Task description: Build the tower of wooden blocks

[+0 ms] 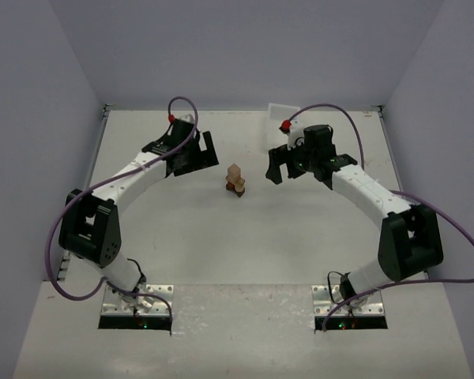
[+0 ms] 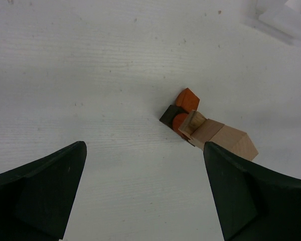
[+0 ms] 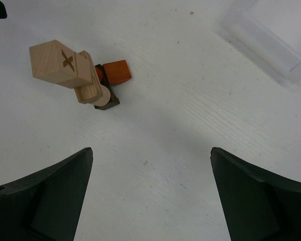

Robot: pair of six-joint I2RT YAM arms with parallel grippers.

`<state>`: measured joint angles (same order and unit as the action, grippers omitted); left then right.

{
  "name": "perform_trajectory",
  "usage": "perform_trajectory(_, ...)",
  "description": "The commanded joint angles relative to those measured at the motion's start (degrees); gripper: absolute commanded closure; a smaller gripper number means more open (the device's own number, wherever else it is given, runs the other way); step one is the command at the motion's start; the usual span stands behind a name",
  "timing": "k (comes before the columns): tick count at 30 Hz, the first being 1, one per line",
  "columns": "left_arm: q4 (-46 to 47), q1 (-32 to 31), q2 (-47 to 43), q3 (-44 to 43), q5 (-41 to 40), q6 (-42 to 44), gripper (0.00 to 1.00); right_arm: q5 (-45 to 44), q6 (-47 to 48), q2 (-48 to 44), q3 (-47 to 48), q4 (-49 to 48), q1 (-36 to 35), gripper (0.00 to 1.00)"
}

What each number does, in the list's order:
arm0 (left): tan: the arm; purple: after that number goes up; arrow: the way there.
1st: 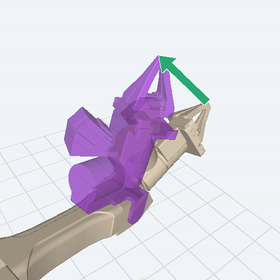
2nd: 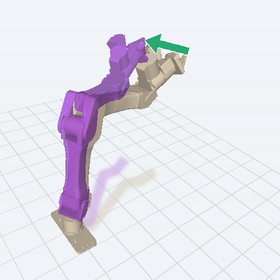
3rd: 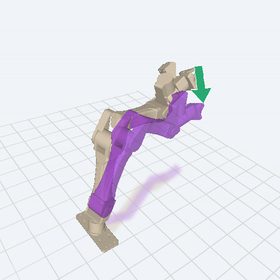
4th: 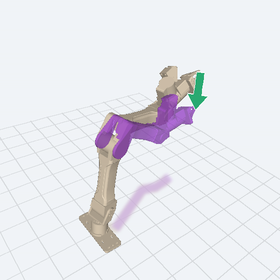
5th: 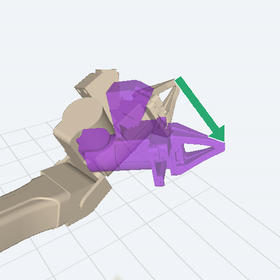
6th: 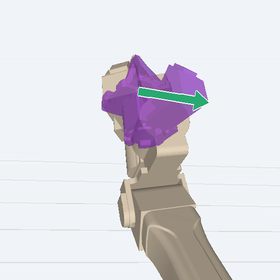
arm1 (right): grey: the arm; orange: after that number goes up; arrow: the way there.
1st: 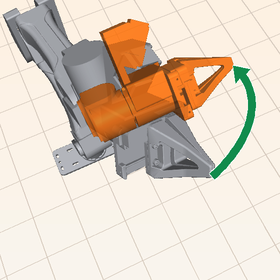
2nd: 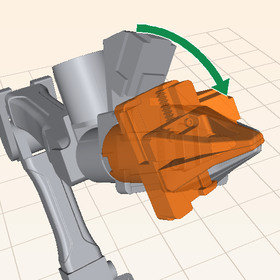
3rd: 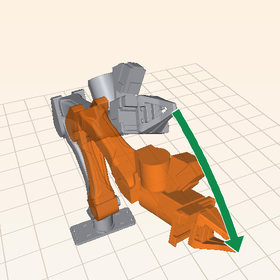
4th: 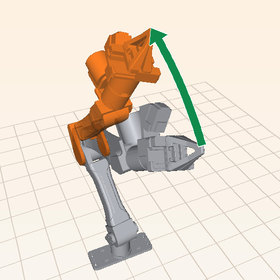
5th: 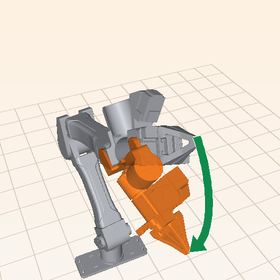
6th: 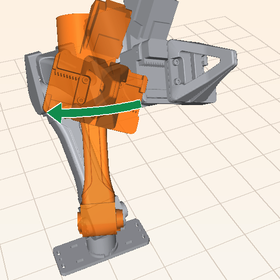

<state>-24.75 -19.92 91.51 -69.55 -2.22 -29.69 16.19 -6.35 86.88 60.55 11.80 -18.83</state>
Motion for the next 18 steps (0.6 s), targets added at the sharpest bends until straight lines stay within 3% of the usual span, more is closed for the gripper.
perform_trajectory(1,-7.53,-0.12,0.71,-4.08,-0.67,-2.22,0.0,-2.04,-0.41,-2.07,-2.54,-3.23,0.02,0.01)
perform_trajectory(10,-8.21,-0.34,5.52,-9.75,1.74,-2.3,0.0,0.07,0.88,-7.55,-7.02,-5.3,0.02,0.01)
perform_trajectory(18,-3.64,-1.87,10.24,-11.24,-0.98,-2.97,0.0,-7.25,-0.59,-6.96,-3.65,-1.19,0.02,0.01)
